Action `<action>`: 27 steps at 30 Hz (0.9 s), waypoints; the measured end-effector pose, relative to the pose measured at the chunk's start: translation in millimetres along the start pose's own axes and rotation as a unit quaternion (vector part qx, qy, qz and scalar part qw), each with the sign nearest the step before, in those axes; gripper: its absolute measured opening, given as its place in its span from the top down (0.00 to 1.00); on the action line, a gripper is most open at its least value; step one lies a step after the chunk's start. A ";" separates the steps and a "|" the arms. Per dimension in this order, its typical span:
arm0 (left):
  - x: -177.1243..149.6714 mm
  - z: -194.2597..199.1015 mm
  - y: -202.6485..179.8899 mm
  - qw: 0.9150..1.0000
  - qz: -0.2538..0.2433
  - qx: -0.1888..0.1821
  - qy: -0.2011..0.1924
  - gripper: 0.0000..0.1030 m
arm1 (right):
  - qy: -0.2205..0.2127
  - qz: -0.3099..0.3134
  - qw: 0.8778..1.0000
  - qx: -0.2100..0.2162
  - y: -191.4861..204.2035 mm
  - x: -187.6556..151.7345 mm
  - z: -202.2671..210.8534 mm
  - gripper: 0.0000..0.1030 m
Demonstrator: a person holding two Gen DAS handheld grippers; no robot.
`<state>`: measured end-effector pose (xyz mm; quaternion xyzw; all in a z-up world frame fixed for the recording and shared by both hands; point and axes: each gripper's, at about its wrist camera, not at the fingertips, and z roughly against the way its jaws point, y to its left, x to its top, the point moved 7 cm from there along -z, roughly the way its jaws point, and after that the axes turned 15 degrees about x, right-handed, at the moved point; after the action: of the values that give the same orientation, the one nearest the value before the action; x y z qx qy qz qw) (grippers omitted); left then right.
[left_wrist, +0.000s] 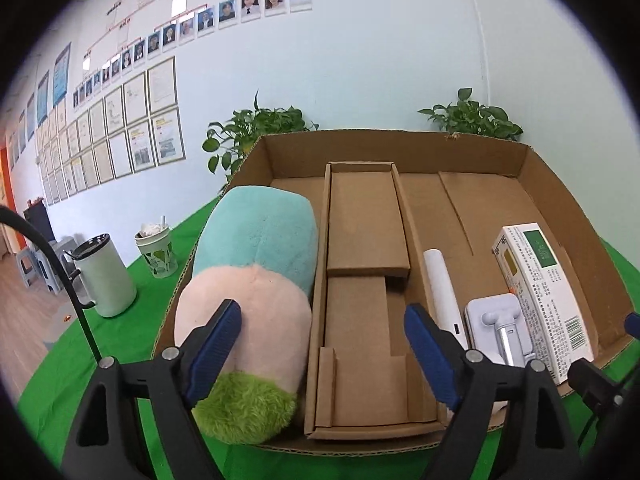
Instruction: Organize objects
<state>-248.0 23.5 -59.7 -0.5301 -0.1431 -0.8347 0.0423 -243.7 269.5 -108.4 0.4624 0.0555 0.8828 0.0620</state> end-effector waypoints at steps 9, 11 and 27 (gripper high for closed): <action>-17.1 5.1 -14.5 0.998 -0.032 0.031 -0.032 0.09 | -0.053 0.002 0.999 -0.006 1.1 -6.3 -15.0 0.00; -16.7 5.1 -16.3 0.998 -0.036 0.029 -0.030 0.05 | -0.048 0.004 0.999 -0.003 -0.9 -8.8 -23.8 0.00; -18.5 5.6 -16.5 0.999 -0.039 0.026 -0.026 0.01 | -0.020 -0.020 1.000 -0.012 -11.0 -15.2 -40.7 0.00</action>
<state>-238.8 39.4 -77.3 -0.5445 -0.1861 -0.8176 0.0196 -267.9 276.3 -145.4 0.4781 0.0527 0.8724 0.0869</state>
